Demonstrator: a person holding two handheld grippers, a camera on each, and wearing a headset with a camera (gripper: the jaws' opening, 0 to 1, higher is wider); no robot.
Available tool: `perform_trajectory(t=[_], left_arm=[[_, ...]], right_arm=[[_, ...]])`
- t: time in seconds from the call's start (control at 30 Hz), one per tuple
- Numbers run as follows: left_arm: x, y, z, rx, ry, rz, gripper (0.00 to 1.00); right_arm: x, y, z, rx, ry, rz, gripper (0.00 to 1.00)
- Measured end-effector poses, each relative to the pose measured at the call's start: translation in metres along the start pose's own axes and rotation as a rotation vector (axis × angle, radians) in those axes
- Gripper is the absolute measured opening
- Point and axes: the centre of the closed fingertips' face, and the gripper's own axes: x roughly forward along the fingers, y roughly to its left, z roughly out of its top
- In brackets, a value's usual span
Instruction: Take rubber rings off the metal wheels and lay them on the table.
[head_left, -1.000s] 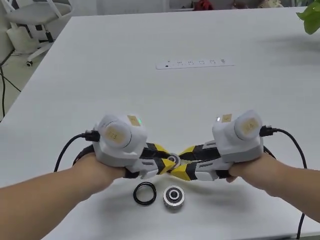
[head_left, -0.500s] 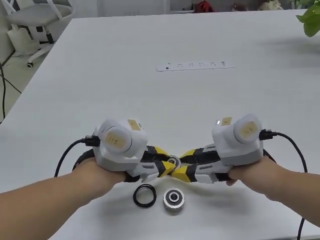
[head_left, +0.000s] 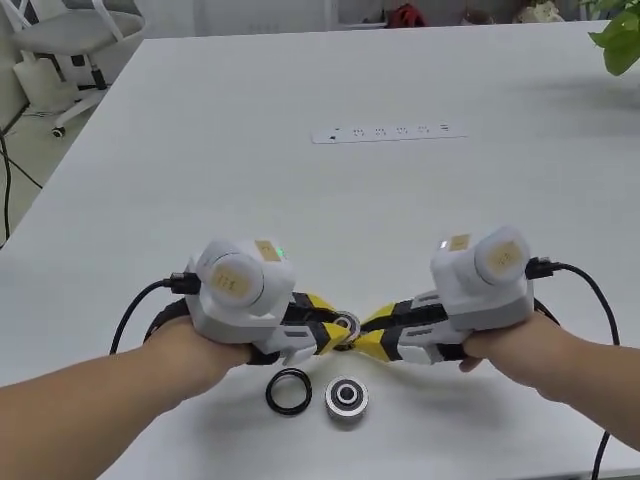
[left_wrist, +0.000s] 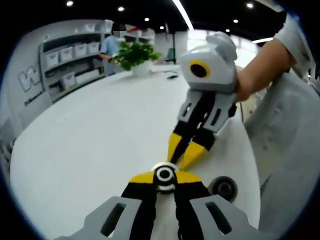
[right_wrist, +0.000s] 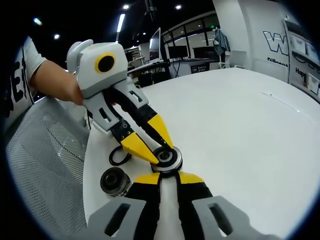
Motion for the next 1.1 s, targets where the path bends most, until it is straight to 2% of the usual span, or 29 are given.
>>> perform_trajectory(t=[0.03,0.17,0.73,0.93,1.1], left_arm=[[0.0,0.0,0.0,-0.001,0.0,0.0,0.13],[0.0,0.0,0.0,-0.001,0.0,0.002,0.13],[-0.001,0.0,0.0,0.004,-0.003,0.011,0.13],[-0.001,-0.001,0.0,0.02,0.001,0.016,0.13],[0.0,0.0,0.0,0.021,0.004,0.018,0.13]], right_arm=[[0.0,-0.001,-0.001,0.016,0.0,-0.001,0.04],[0.001,-0.002,0.0,0.021,-0.003,0.001,0.04],[0.001,-0.007,0.001,0.15,-0.029,0.0,0.0],[-0.003,-0.01,0.003,0.2,-0.054,-0.003,0.0],[-0.006,-0.013,0.015,0.291,-0.122,-0.002,0.0]])
